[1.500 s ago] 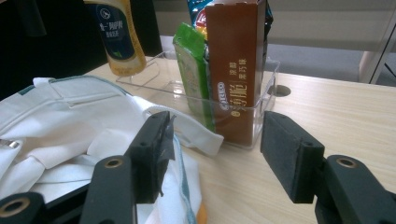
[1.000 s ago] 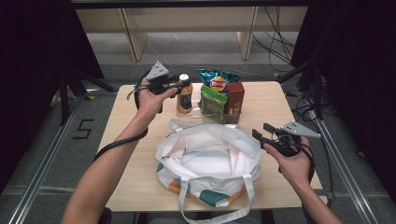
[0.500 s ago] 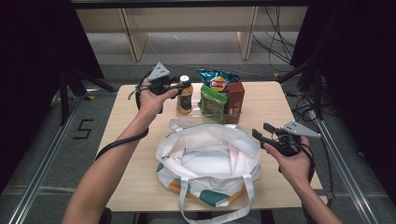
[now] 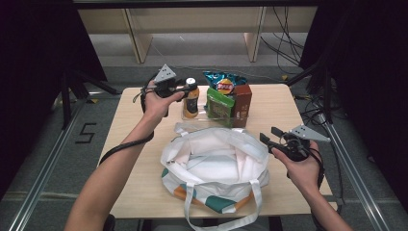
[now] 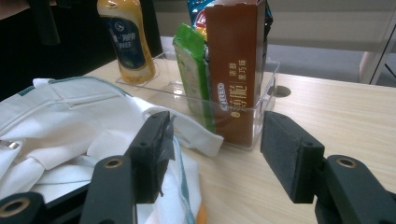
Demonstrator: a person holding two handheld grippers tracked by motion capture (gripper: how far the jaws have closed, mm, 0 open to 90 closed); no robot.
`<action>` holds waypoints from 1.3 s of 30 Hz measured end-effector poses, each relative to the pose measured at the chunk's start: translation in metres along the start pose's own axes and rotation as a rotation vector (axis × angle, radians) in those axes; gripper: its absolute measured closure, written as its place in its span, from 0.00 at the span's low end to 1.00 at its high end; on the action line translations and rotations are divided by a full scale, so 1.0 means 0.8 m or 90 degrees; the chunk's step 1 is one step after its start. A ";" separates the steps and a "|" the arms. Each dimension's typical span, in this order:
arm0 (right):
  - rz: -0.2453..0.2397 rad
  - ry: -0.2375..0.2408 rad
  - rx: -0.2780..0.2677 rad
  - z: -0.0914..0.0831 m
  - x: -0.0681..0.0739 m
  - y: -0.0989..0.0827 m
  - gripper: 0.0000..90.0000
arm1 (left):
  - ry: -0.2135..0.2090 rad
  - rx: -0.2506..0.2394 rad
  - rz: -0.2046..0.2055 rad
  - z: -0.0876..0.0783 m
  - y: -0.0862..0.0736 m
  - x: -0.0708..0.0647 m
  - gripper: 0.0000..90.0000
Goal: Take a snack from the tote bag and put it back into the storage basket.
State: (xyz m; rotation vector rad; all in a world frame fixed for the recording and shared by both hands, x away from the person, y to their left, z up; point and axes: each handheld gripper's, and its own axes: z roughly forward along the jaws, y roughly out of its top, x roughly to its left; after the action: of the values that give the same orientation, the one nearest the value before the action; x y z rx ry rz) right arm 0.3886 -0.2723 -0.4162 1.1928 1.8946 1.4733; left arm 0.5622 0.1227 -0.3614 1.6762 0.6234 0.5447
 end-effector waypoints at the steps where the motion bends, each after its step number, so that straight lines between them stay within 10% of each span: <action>1: 0.000 0.000 0.000 0.000 0.000 0.000 0.49 | 0.000 0.000 0.000 0.000 0.000 0.000 0.65; 39: 0.002 0.000 0.004 0.000 0.002 -0.001 0.49 | -0.009 0.011 -0.009 0.007 -0.020 0.007 0.65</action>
State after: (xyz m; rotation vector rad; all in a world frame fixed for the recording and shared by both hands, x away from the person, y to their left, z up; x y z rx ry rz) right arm 0.3875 -0.2715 -0.4165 1.1999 1.8995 1.4706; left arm 0.5687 0.1247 -0.3782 1.6892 0.6314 0.5180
